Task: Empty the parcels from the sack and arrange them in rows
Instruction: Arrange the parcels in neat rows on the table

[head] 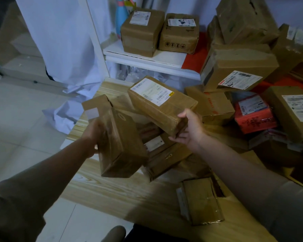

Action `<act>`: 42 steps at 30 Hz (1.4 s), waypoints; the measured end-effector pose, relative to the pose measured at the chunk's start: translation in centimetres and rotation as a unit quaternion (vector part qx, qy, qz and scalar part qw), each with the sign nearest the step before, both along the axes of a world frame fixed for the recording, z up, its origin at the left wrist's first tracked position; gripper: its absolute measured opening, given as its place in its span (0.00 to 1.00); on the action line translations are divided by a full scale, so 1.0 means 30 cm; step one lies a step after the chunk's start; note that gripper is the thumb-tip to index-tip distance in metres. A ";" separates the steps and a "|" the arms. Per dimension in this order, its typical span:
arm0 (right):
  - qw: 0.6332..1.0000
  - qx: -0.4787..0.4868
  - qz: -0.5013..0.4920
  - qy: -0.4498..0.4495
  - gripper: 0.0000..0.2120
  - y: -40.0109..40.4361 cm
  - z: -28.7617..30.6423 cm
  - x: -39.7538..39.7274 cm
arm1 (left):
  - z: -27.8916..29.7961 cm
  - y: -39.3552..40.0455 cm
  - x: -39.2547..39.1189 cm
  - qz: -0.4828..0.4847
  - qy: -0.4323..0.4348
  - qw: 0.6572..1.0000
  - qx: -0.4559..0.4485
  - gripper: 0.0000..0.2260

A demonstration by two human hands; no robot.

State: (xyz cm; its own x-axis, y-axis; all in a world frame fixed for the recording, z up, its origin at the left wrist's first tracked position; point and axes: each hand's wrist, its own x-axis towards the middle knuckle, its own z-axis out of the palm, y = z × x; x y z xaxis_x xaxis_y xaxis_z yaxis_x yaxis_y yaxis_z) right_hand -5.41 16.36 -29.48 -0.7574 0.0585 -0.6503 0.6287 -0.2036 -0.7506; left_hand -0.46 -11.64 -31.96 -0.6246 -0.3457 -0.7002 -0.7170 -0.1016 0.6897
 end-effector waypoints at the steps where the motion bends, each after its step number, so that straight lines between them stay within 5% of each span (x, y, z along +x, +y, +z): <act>1: 1.000 0.002 -0.001 0.000 0.28 -0.003 0.000 -0.001 | -0.007 -0.005 0.007 -0.009 -0.007 1.000 0.001 0.18; 4: 1.000 0.010 -0.003 -0.002 0.29 -0.012 -0.003 0.001 | -0.057 -0.005 0.028 -0.078 0.003 0.996 -0.030 0.42; 8: 1.000 0.020 -0.017 -0.005 0.29 -0.020 -0.006 0.011 | -0.127 0.002 0.062 -0.064 0.019 0.996 -0.056 0.49; 11: 0.999 0.024 -0.024 -0.006 0.30 -0.019 -0.008 0.017 | -0.163 -0.030 0.078 -0.026 -0.024 0.988 -0.151 0.49; 21: 1.000 0.019 -0.018 0.011 0.32 -0.034 0.015 0.043 | -0.122 0.037 0.047 0.031 0.028 0.928 -0.371 0.47; 24: 1.000 0.015 -0.001 0.021 0.30 -0.007 0.052 0.051 | -0.044 0.083 0.042 -0.035 0.200 0.888 -0.413 0.55; 27: 0.999 0.011 0.020 0.035 0.29 0.045 0.097 0.063 | 0.098 0.136 0.012 -0.202 0.318 0.796 -0.473 0.61; 31: 0.997 0.009 0.050 0.054 0.23 0.132 0.168 0.095 | 0.253 0.231 -0.040 -0.429 0.322 0.638 -0.553 0.65; 35: 0.993 0.009 0.097 0.067 0.12 0.213 0.210 0.159 | 0.302 0.349 -0.027 -0.525 0.266 0.583 -0.560 0.63; 38: 0.992 0.031 0.103 0.063 0.06 0.281 0.222 0.196 | 0.290 0.450 0.009 -0.532 0.236 0.592 -0.557 0.59; 42: 0.975 0.160 0.139 0.073 0.09 0.368 0.186 0.232 | 0.233 0.517 0.067 -0.468 0.130 0.720 -0.496 0.57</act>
State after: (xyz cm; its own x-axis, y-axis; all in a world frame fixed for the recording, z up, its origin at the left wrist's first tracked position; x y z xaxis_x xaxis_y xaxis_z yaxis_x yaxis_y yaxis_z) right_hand 1.54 27.39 -23.89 -0.8559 0.0208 -0.5168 0.5083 0.2184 -0.8330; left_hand 1.55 3.87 -24.98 -0.9744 0.0624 -0.2159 0.0150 0.9766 0.2144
